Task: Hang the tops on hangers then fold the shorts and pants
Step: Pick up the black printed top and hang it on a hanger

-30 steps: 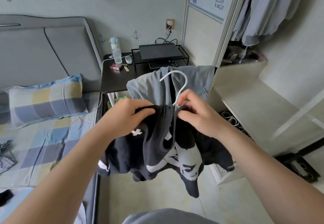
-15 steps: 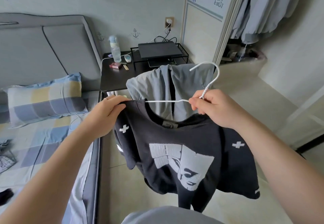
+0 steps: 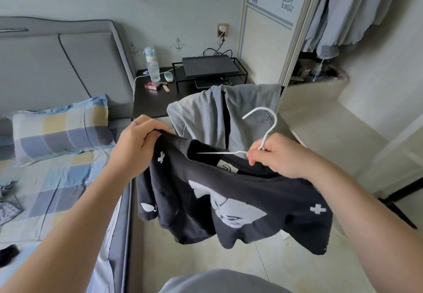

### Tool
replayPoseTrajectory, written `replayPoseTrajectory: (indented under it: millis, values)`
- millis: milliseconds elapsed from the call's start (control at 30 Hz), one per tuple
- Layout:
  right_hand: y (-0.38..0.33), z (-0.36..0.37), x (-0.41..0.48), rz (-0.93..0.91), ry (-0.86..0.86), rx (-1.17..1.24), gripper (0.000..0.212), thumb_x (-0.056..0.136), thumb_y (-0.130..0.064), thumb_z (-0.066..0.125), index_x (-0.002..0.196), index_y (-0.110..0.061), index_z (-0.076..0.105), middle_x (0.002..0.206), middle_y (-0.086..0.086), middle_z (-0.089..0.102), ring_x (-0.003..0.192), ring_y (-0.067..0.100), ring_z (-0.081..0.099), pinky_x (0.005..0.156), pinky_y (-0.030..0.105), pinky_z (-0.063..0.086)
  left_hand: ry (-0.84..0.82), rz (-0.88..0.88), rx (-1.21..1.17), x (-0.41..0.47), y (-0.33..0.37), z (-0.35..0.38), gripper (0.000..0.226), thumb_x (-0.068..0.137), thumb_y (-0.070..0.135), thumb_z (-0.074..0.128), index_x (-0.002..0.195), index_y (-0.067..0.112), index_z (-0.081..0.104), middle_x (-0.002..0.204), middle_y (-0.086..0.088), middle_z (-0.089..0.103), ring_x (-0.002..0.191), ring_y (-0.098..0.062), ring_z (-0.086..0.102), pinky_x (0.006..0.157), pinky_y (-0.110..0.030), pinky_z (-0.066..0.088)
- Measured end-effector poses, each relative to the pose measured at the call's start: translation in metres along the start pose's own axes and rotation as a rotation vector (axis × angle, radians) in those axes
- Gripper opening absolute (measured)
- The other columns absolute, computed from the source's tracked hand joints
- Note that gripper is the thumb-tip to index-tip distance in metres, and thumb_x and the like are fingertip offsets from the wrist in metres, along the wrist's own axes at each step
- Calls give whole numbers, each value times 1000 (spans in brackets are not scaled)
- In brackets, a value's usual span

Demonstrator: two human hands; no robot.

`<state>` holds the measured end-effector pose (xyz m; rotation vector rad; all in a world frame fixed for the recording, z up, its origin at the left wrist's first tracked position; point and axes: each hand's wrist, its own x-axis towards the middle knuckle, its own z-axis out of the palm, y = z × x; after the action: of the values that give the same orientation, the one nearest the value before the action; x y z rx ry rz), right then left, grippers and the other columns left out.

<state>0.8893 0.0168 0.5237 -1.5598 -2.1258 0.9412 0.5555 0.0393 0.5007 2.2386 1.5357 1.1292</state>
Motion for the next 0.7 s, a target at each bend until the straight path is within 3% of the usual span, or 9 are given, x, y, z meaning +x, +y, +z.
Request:
replayPoseTrajectory:
  millis: [167, 300, 367, 433, 533, 633, 700]
  values:
    - [-6, 18, -6, -50, 230, 155, 29, 100, -29, 55, 73, -24, 64, 44, 7, 52, 39, 16, 51, 46, 18, 41, -85, 23, -60, 2, 2, -7, 44, 95, -8, 55, 95, 32, 72, 102, 8, 58, 94, -12, 59, 85, -25, 47]
    - [-9, 27, -11, -112, 267, 237, 29, 101, -25, 54, 74, -28, 64, 41, 3, 45, 39, 17, 52, 48, 24, 39, -71, -41, -81, 2, -8, -13, 44, 91, -5, 64, 103, 38, 68, 104, 14, 61, 97, -6, 60, 88, -21, 49]
    - [-11, 29, -12, -134, 299, 250, 29, 102, -25, 54, 75, -28, 65, 42, 10, 47, 39, 16, 51, 49, 25, 39, -80, -87, -27, 0, -16, -10, 36, 88, -2, 68, 104, 30, 69, 101, 12, 61, 94, -9, 62, 87, -26, 50]
    - [-11, 30, -13, -151, 320, 257, 27, 102, -27, 54, 77, -27, 66, 45, 16, 48, 38, 14, 50, 48, 25, 39, -99, -151, 84, -4, -26, -4, 28, 88, -1, 68, 107, 19, 69, 97, 5, 61, 91, -23, 62, 84, -34, 49]
    - [-10, 31, -16, -131, 291, 249, 27, 102, -29, 54, 77, -30, 66, 42, 11, 43, 36, 15, 45, 44, 22, 36, -102, -245, 182, -11, -39, 3, 23, 88, -3, 63, 104, 13, 69, 96, -3, 61, 88, -32, 60, 79, -37, 45]
    - [-7, 26, -16, -85, 191, 185, 28, 101, -29, 55, 75, -32, 67, 46, -4, 31, 39, 13, 29, 41, 20, 25, 23, -229, 188, -18, -38, 4, 28, 89, -10, 51, 94, 10, 70, 90, -2, 60, 83, -26, 56, 73, -31, 40]
    - [-5, 27, -17, -80, 135, 104, 28, 100, -31, 56, 75, -30, 68, 49, -6, 31, 42, 11, 26, 43, 20, 23, 170, -196, 123, -19, -33, -3, 35, 85, -15, 43, 80, 12, 64, 81, 2, 58, 78, -20, 55, 70, -19, 40]
